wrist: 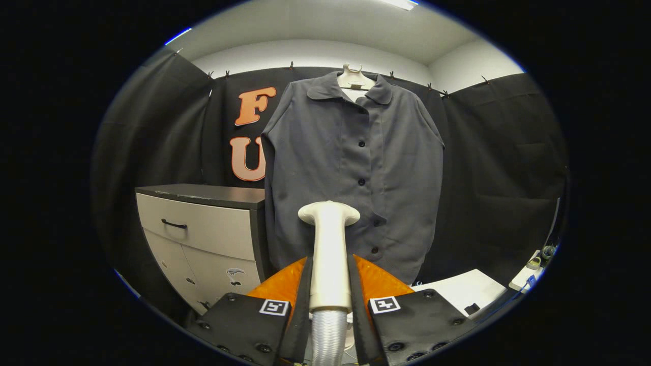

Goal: Iron the clothes twice with a garment steamer, once on the left side and once on the right side.

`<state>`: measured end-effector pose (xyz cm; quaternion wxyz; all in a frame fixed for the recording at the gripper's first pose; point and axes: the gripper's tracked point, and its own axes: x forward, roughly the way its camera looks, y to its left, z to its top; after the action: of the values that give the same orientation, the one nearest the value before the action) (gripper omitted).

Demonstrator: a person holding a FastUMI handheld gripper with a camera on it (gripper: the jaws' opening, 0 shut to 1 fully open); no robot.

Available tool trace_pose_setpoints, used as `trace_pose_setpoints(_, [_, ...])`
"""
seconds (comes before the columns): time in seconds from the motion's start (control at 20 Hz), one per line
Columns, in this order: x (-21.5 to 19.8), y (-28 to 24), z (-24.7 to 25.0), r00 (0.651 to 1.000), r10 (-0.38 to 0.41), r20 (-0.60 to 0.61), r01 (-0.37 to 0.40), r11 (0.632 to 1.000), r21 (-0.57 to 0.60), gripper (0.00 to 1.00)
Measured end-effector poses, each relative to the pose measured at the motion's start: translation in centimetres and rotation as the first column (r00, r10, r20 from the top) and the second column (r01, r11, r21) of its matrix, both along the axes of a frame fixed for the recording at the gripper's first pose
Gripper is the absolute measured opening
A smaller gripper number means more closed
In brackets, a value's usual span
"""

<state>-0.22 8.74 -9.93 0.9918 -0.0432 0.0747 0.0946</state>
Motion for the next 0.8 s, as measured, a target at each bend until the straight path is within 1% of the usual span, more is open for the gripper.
trace_pose_setpoints(0.15, [-0.1,0.0,0.2,1.0,0.0,-0.004,0.0,1.0,-0.004,0.44])
trace_pose_setpoints(0.35, [-0.8,0.1,1.6,1.0,0.005,0.028,-0.005,1.0,-0.012,0.44])
trace_pose_setpoints(0.4, [-1.1,0.1,2.2,0.999,0.008,0.04,-0.007,1.0,-0.012,0.44])
trace_pose_setpoints(0.45, [-1.7,-0.2,4.4,0.995,0.002,0.105,0.0,1.0,-0.022,0.44])
trace_pose_setpoints(0.5, [-1.8,-1.4,8.6,0.97,-0.047,0.239,0.058,0.997,-0.042,0.26])
trace_pose_setpoints(0.55, [-2.1,-2.2,13.0,0.927,-0.067,0.369,0.094,0.994,-0.054,0.09])
trace_pose_setpoints(0.6, [-2.3,-1.5,15.1,0.912,-0.043,0.408,0.084,0.993,-0.083,0.11])
trace_pose_setpoints(0.65, [-1.8,-1.1,14.8,0.927,-0.018,0.374,0.062,0.992,-0.106,0.11])
trace_pose_setpoints(0.7, [-0.6,-0.4,13.4,0.952,0.023,0.305,0.01,0.994,-0.104,0.11])
trace_pose_setpoints(0.75, [0.0,-0.9,13.1,0.97,0.014,0.243,0.017,0.992,-0.124,0.1])
trace_pose_setpoints(0.8, [0.6,-2.2,13.8,0.974,0.006,0.228,0.037,0.982,-0.183,0.09])
